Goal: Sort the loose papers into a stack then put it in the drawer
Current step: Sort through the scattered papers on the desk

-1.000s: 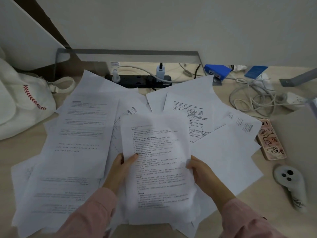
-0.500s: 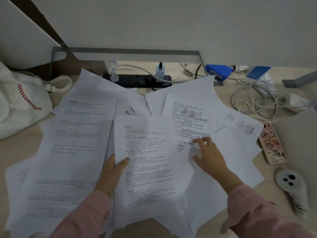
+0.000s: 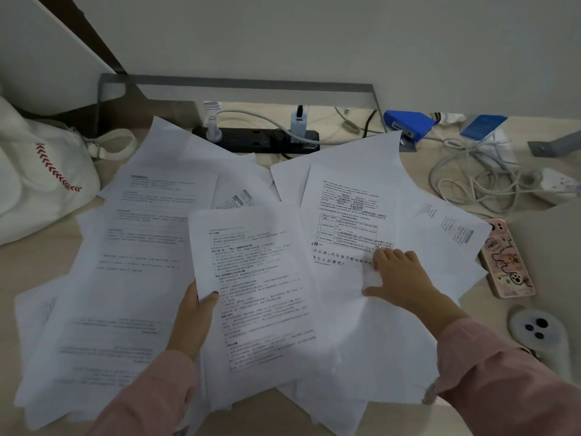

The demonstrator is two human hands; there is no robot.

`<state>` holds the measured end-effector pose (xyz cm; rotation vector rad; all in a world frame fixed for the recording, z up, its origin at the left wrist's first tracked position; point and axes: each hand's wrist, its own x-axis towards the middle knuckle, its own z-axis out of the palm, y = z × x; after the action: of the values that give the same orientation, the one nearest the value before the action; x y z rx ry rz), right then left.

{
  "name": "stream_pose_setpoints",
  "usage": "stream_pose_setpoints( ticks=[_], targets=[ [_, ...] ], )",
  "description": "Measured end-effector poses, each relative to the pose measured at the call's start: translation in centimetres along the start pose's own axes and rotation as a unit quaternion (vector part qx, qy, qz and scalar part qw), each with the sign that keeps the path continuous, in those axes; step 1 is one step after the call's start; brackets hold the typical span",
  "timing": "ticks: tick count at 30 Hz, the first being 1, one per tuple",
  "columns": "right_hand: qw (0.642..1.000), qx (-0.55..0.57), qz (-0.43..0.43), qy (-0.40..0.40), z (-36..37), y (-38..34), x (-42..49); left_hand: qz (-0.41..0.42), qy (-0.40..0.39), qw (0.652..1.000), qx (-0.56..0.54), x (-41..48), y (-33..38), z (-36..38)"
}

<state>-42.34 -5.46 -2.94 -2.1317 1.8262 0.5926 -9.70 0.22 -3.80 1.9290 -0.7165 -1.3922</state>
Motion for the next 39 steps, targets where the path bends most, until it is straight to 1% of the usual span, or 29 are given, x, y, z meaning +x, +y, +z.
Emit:
stream_pose_setpoints(
  ticks=[2, 6, 7, 8, 9, 11, 13, 15, 17, 19, 20, 22, 24, 26, 28, 31, 35, 39],
  targets=[
    [0.999, 0.028, 0.021, -0.006, 0.3, 0.2, -0.4, -0.003, -0.002, 1.000, 0.003, -0.1, -0.1, 0.0],
    [0.998, 0.032, 0.052, -0.031, 0.9, 0.4, -1.2, -0.010, -0.005, 1.000, 0.013, -0.3, -0.1, -0.2],
    [0.996, 0.055, 0.071, -0.026, 0.7, 0.4, -1.4, -0.013, -0.005, 1.000, 0.017, -0.4, -0.2, -0.3],
    [0.992, 0.084, 0.097, -0.005, 0.2, 0.5, -1.6, -0.014, -0.005, 1.000, 0.020, -0.4, -0.2, -0.4],
    [0.985, 0.110, 0.128, 0.034, -0.5, 0.6, -1.8, -0.014, -0.005, 1.000, 0.020, -0.5, -0.2, -0.5],
    [0.964, 0.134, 0.179, 0.143, -2.6, 1.0, -2.5, -0.015, -0.005, 1.000, 0.016, -0.6, 0.1, -0.5],
    [0.934, 0.146, 0.197, 0.261, -5.2, 1.2, -3.3, -0.015, -0.006, 1.000, 0.012, -0.7, 0.4, -0.6],
    [0.898, 0.157, 0.176, 0.370, -7.8, 0.8, -4.5, -0.019, -0.010, 1.000, 0.007, -0.7, 0.5, -0.6],
    [0.868, 0.150, 0.124, 0.457, -10.0, -0.5, -5.9, -0.021, -0.015, 1.000, 0.001, -0.7, 0.6, -0.6],
    [0.850, 0.149, 0.069, 0.500, -11.3, -2.6, -7.3, -0.021, -0.017, 1.000, -0.006, -1.0, 0.8, -0.6],
    [0.851, 0.150, 0.044, 0.502, -11.3, -3.7, -7.8, -0.022, -0.020, 1.000, -0.008, -1.1, 0.8, -0.6],
    [0.864, 0.162, -0.007, 0.476, -10.3, -6.1, -8.2, -0.021, -0.025, 0.999, -0.009, -1.4, 0.8, -0.5],
    [0.886, 0.175, -0.051, 0.427, -8.1, -8.3, -7.8, -0.017, -0.035, 0.999, -0.010, -1.6, 0.8, -0.5],
    [0.909, 0.176, -0.076, 0.371, -5.0, -10.1, -6.9, -0.013, -0.047, 0.998, -0.026, -1.8, 0.8, -0.5],
    [0.925, 0.186, -0.084, 0.321, -2.0, -11.7, -6.0, -0.014, -0.055, 0.997, -0.043, -1.9, 0.7, -0.4],
    [0.938, 0.216, -0.061, 0.265, 0.4, -13.4, -5.5, -0.019, -0.067, 0.996, -0.057, -2.0, 0.2, -0.2],
    [0.942, 0.236, -0.050, 0.235, 1.2, -15.0, -5.2, -0.020, -0.074, 0.994, -0.075, -2.3, 0.1, 0.2],
    [0.944, 0.189, -0.093, 0.254, 1.2, -15.4, -5.0, -0.026, -0.065, 0.995, -0.077, -2.2, -0.2, 0.1]
  ],
)
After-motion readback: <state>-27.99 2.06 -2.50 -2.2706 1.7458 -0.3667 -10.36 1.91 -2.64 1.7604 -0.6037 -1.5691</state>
